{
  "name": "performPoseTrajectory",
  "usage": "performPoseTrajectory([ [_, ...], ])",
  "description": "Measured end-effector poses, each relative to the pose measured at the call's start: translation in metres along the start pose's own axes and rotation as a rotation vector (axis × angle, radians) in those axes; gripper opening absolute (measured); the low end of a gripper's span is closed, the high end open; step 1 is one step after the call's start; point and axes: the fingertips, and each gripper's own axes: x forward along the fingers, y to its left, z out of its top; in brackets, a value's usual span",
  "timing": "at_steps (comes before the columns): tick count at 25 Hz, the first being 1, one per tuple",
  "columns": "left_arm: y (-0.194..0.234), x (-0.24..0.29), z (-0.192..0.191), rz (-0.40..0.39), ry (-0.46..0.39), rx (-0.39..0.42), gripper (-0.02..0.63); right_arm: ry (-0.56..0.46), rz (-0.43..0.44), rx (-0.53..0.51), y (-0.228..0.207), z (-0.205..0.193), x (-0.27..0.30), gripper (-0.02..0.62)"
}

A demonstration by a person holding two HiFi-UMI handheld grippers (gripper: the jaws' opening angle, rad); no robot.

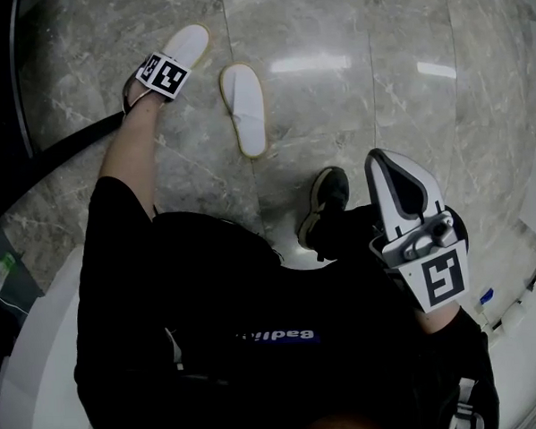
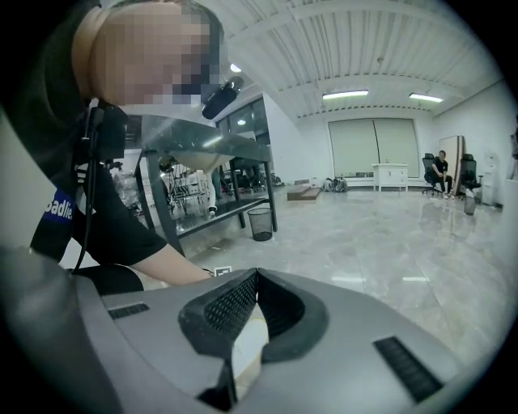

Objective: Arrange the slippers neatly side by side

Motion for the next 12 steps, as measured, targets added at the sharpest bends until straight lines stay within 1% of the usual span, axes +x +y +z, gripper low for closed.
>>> performPoseTrajectory([
  [2, -0.010, -0.009, -0.006, -0.042, 0.008, -0.088, 0.020, -0.022, 0.035, 0.005, 0.005, 0.005, 0.007, 0.000],
  [3, -0.013, -0.016, -0.011, -0.048, 0.020, -0.129, 0.020, -0.034, 0.055, 0.007, 0.008, 0.008, 0.010, 0.000],
  [6, -0.012, -0.034, -0.031, -0.002, 0.079, -0.219, 0.018, -0.067, 0.122, 0.022, 0.017, 0.020, 0.023, 0.000],
  [7, -0.016, -0.035, -0.035, -0.006, 0.084, -0.259, 0.018, -0.079, 0.145, 0.031, 0.020, 0.024, 0.027, 0.000],
  [10, -0.046, -0.031, -0.046, -0.097, 0.094, -0.450, 0.017, -0.117, 0.216, 0.052, 0.035, 0.038, 0.036, 0.000],
  [12, -0.060, -0.031, -0.052, -0.121, 0.094, -0.550, 0.018, -0.137, 0.262, 0.058, 0.046, 0.045, 0.042, 0.000],
])
